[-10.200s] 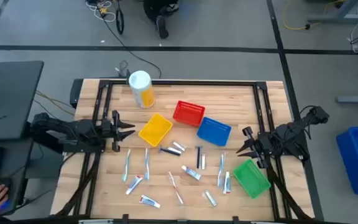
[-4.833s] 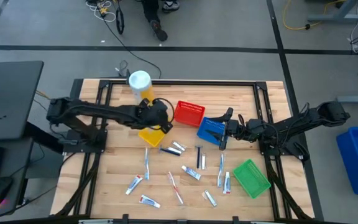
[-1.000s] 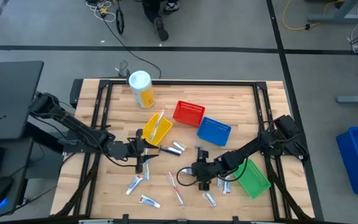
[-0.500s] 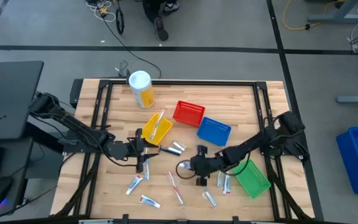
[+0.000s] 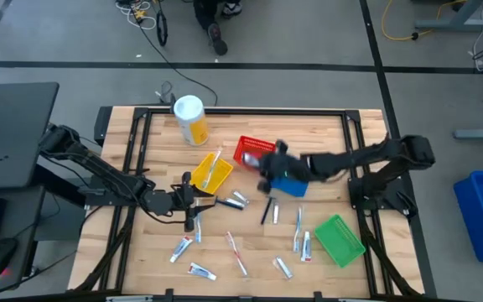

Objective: Pick & Place Travel size toiletries
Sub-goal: Put the white toothpaste into the red bin

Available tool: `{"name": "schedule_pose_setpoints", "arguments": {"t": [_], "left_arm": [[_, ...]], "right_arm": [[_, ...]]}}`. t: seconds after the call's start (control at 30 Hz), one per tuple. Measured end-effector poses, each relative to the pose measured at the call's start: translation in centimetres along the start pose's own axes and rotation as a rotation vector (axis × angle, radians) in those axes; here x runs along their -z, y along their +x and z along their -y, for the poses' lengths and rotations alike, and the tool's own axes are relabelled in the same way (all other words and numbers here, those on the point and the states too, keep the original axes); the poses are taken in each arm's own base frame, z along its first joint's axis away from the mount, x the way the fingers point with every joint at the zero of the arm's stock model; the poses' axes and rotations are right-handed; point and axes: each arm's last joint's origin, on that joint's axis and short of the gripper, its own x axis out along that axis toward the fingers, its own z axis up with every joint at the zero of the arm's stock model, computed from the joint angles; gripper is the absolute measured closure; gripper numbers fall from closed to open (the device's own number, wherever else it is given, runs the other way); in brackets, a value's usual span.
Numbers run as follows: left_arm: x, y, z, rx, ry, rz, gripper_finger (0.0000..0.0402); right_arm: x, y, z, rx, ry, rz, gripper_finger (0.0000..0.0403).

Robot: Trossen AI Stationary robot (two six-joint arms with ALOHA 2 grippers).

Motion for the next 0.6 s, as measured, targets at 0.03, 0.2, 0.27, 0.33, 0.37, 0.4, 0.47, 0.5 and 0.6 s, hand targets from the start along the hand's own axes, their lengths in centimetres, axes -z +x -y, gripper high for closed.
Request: {"name": "schedule_pose_setpoints", "arguments": {"t": [0.03,0.2,0.27,0.33,0.37,0.4,0.47,0.5,0.6], "left_arm": [[0.0,0.0,0.0,0.0,0.0,0.0,0.0246],[0.0,0.0,0.0,-0.001,0.005,-0.003,0.0246],[0.0,0.0,0.0,-0.001,0.004,-0.002,0.0246],[0.0,0.0,0.0,-0.001,0.005,-0.004,0.0246],[0.0,0.0,0.0,-0.001,0.005,-0.003,0.0246],[0.0,0.0,0.0,-0.001,0.004,-0.003,0.0246],[0.0,0.0,0.0,0.0,0.005,-0.003,0.0246],[0.0,0.0,0.0,-0.001,0.006,-0.003,0.0246],[0.0,0.0,0.0,-0.004,0.007,-0.003,0.0246]], "right_arm": [[0.0,0.5,1.1,0.021,0.002,-0.017,0.0305],[1.1,3.6,4.7,-0.032,0.048,-0.107,0.0304],[1.7,4.6,5.5,-0.03,0.054,-0.14,0.0303],[2.3,5.4,6.0,-0.02,0.052,-0.169,0.0303],[2.5,5.8,6.1,-0.016,0.052,-0.181,0.0303],[2.7,6.0,6.2,-0.014,0.053,-0.188,0.0302],[3.0,6.4,6.2,-0.018,0.048,-0.203,0.0299],[3.2,6.6,6.2,-0.031,0.041,-0.21,0.0296],[3.5,7.0,6.2,-0.081,0.035,-0.225,0.0281]]}}
